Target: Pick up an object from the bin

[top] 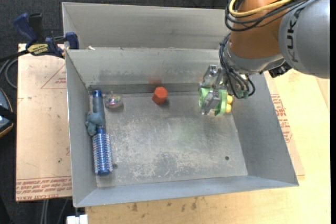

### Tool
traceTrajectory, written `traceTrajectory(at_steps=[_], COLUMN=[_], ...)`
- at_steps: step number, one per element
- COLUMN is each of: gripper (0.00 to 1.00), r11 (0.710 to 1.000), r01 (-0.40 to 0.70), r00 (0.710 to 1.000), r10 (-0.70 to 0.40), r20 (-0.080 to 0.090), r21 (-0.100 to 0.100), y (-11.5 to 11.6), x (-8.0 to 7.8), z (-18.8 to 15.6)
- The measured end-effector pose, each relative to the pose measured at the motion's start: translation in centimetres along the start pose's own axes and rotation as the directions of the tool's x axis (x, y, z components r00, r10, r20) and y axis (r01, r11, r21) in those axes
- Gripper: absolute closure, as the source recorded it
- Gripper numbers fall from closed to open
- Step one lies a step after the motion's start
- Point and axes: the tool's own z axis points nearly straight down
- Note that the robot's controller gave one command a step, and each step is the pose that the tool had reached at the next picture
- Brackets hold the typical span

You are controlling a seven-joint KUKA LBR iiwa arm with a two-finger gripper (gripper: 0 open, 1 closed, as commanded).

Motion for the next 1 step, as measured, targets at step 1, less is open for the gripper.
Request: traceTrajectory(at_steps=[1], gripper=[1.00], r11=[1.000], r01=[-0.025], r00=[1.000], r10=[0.025], r20=[0.000], r21=[0.000], y=[0.11], x=[-0.48], z=[-7.88])
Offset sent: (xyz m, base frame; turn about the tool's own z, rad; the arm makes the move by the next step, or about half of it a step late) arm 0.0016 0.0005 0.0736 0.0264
